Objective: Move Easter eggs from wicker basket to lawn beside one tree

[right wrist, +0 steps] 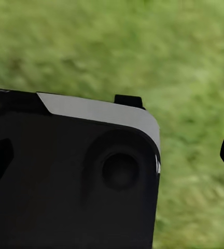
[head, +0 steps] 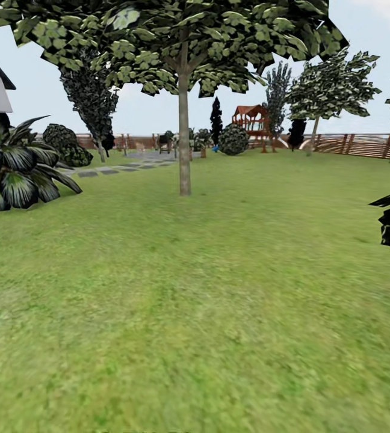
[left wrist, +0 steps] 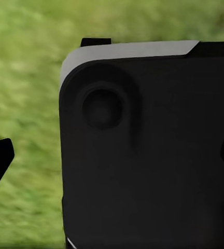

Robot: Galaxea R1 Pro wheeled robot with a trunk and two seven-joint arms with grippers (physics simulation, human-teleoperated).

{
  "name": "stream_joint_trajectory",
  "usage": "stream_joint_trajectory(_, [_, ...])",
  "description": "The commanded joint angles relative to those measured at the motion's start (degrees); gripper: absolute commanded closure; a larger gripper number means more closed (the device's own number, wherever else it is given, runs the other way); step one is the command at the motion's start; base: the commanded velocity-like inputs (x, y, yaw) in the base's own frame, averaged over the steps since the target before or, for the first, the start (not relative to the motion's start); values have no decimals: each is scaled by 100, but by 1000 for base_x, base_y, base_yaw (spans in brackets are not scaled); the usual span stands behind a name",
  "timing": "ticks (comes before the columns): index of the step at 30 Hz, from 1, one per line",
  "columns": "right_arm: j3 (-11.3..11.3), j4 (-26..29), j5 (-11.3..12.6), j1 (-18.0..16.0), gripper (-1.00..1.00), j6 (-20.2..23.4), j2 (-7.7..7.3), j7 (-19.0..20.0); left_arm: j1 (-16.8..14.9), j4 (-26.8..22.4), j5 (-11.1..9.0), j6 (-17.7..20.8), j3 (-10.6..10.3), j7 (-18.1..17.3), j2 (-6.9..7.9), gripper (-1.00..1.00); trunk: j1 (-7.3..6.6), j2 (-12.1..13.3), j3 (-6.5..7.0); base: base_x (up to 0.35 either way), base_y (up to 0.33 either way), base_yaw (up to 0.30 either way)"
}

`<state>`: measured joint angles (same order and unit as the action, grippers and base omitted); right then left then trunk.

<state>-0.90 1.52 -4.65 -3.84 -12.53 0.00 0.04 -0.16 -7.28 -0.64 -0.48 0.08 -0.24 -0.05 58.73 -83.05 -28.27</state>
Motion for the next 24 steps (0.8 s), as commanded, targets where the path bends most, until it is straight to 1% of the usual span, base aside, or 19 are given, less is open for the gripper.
stream_joint_trajectory(1, [-2, -3, -44, -3, -100, -16, -1, -4, -1, -2, -6, -5, 1, -2, 5, -100, 0, -3, -10, 0, 0, 253])
stream_joint_trajectory(16, [-1, -3, -44, -3, -100, -13, -9, -7, -1, -2, -6, -5, 1, -2, 1, -100, 0, -3, -73, 0, 0, 253])
stream_joint_trajectory(24, [-6, -11, -44, -3, -100, -5, -9, -7, -2, -2, -6, -5, 1, -2, -3, -100, 0, -3, -127, 0, 0, 200])
